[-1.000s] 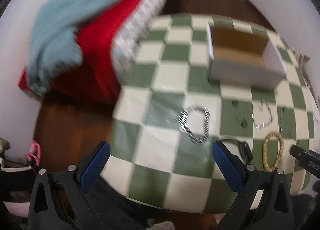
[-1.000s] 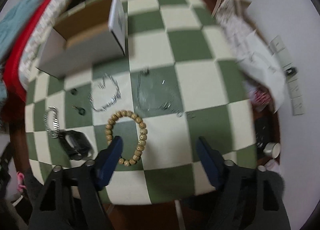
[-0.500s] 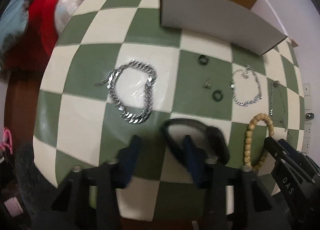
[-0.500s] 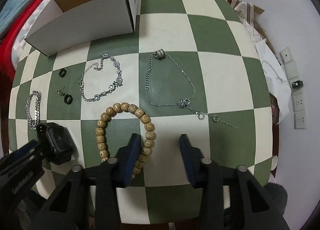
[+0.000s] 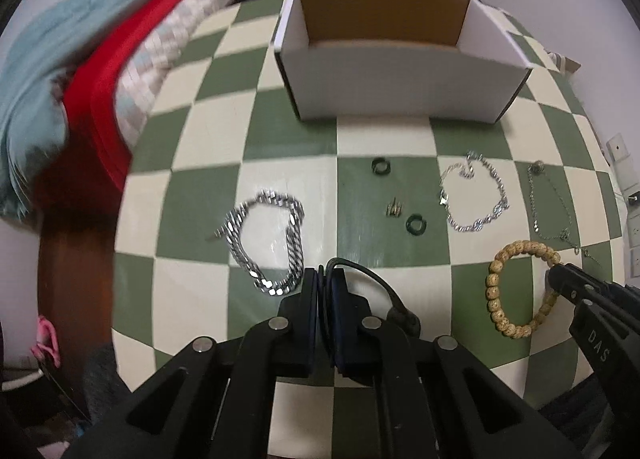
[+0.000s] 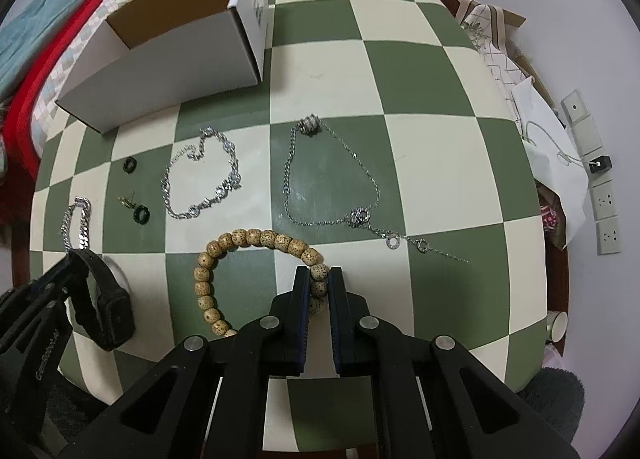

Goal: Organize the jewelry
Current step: 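Carry the band into the box with left tool while right tool carries the beads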

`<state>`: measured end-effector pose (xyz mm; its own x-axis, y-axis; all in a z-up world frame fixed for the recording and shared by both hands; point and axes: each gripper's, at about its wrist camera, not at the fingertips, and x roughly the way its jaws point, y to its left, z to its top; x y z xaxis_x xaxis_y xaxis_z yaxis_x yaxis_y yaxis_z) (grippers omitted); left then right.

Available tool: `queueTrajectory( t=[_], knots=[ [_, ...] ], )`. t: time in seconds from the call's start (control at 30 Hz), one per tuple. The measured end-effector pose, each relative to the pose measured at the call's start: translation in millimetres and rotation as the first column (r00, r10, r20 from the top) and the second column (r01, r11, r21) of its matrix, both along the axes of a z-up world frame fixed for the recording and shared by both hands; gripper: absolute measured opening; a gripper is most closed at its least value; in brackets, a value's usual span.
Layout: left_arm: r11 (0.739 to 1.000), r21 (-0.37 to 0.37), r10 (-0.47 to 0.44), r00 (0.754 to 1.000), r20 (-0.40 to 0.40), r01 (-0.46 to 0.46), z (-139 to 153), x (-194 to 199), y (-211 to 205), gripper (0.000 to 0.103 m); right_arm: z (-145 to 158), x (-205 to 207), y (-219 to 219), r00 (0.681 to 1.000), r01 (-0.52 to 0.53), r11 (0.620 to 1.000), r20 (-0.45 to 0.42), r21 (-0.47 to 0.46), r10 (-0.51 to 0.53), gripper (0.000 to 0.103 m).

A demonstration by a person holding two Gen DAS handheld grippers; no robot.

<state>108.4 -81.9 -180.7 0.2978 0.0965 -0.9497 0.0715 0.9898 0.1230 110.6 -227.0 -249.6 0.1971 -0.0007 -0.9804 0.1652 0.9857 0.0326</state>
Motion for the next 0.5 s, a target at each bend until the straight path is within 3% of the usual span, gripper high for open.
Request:
queueTrajectory(
  t=[0.2,0.5],
  knots=[
    [1.0,0.012,-0.011,0.998,0.062,0.01,10.1,-9.2,-5.0,0.004,15.6,3.8,-2.2,0.998,-0.016,1.0,0.057,-0.021,0.017,0.009],
    [1.0,-0.011,-0.007,0.99,0.139,0.009,30.3,13.3,17.1,0.004,60.4,8.4,11.7,0.983,-0.038,0.997,0.178,-0.067,0.049,0.009]
  ],
)
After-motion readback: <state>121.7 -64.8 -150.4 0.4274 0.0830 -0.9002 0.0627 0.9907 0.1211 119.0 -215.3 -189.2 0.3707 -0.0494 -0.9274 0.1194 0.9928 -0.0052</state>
